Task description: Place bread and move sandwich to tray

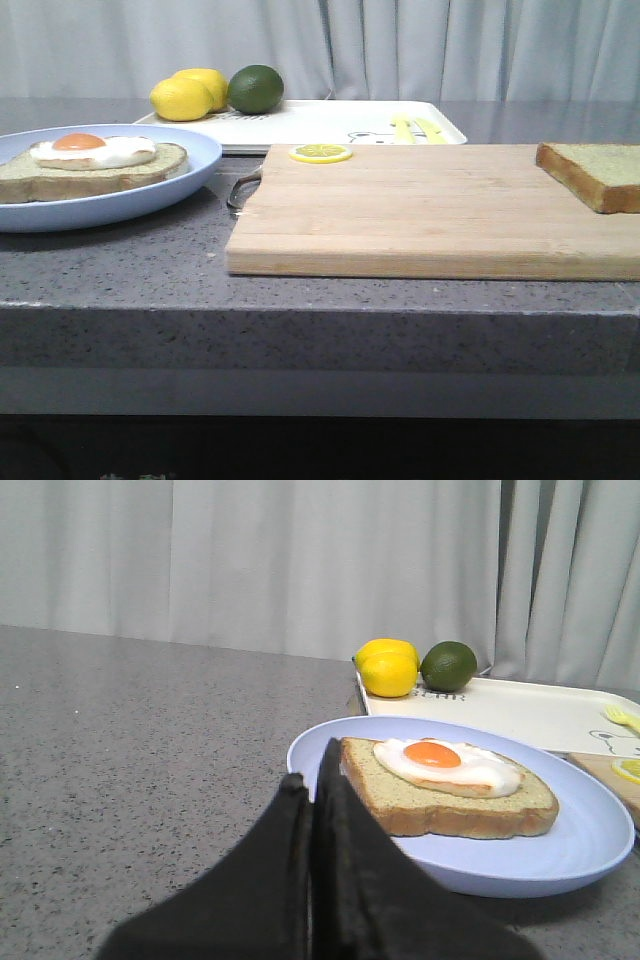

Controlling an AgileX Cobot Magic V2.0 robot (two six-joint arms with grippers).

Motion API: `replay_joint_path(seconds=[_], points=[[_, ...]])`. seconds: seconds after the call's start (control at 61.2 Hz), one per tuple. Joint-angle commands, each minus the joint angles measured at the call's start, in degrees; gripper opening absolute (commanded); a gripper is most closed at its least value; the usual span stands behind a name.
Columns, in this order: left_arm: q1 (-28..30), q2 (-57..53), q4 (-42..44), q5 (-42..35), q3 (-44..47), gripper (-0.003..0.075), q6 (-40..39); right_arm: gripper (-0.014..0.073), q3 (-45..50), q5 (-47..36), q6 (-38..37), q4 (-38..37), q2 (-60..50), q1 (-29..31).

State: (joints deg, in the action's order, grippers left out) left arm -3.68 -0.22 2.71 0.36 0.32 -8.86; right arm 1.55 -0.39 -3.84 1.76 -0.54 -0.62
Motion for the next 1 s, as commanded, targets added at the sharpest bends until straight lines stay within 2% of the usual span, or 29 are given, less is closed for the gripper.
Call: replay_joint_path(seconds=[0.0,0.981], points=[[-0.37,-1.28,-0.01,-4.64,0.1,-0.002,-0.35,-0.0067,-0.13,-4.74,0.26,-0.59,-1.08,-0.08],[-0.37,-1.28,-0.13,-5.87,0.1,-0.002,-0.35,-0.0067,-0.13,-4.74,0.26,-0.59,-1.08,-0.08]])
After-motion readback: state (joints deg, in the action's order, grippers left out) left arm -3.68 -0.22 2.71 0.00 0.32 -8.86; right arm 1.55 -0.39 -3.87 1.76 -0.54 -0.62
